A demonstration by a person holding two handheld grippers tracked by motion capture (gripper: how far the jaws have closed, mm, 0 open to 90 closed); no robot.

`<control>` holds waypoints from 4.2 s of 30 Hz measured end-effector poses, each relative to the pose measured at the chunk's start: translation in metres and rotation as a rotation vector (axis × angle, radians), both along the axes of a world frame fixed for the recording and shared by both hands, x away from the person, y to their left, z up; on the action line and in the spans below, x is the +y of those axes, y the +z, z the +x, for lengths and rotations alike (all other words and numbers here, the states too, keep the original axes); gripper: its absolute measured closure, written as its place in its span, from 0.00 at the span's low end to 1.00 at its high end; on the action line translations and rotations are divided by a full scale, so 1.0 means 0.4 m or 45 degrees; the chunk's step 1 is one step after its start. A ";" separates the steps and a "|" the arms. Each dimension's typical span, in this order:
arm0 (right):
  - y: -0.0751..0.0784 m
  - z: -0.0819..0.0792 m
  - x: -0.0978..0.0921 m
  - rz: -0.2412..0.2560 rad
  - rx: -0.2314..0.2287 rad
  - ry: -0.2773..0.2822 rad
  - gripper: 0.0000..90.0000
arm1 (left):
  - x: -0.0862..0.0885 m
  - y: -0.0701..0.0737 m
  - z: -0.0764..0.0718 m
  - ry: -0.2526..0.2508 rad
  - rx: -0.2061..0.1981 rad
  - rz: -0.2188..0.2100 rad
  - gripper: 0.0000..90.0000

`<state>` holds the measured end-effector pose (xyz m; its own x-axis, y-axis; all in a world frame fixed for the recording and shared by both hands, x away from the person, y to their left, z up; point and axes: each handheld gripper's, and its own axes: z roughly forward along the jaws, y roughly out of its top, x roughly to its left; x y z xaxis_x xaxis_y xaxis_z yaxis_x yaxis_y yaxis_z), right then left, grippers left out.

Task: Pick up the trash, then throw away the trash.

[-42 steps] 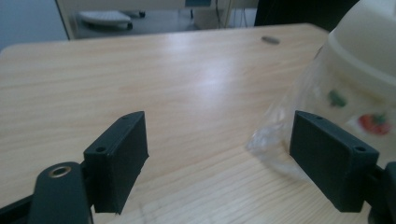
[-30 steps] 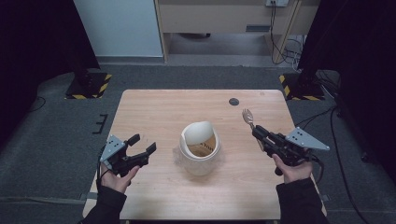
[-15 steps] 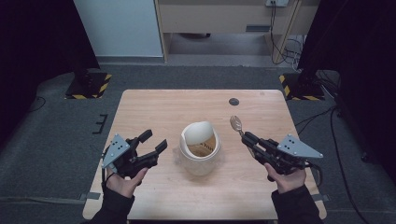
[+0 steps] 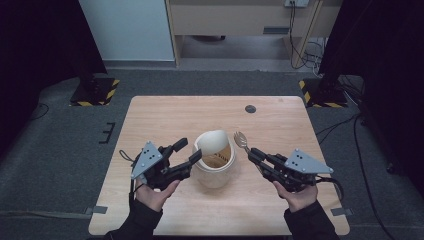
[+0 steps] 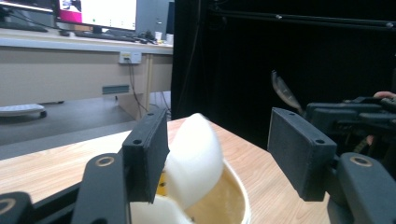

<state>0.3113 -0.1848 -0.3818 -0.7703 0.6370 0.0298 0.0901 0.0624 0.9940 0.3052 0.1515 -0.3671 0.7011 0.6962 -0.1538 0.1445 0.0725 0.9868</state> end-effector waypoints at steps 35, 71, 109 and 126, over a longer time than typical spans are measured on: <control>-0.023 -0.012 0.035 -0.005 0.000 0.095 0.89 | -0.183 -0.008 0.062 -0.163 0.163 -0.060 0.66; -0.066 0.042 -0.061 -0.027 0.079 -0.148 0.51 | -0.042 0.029 0.008 -0.125 0.018 -0.040 0.91; -0.290 0.168 -0.243 -0.383 0.512 -0.528 0.21 | -0.041 0.017 0.057 -0.138 -0.127 0.042 0.91; -0.293 0.170 -0.229 -0.421 0.509 -0.485 0.21 | -0.093 -0.078 0.089 -0.174 -0.043 0.170 0.90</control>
<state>0.3792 -0.2762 -0.4990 -0.4582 0.8886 0.0228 0.5262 0.2505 0.8126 0.3410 0.1144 -0.3984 0.7937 0.6069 -0.0416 0.1110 -0.0773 0.9908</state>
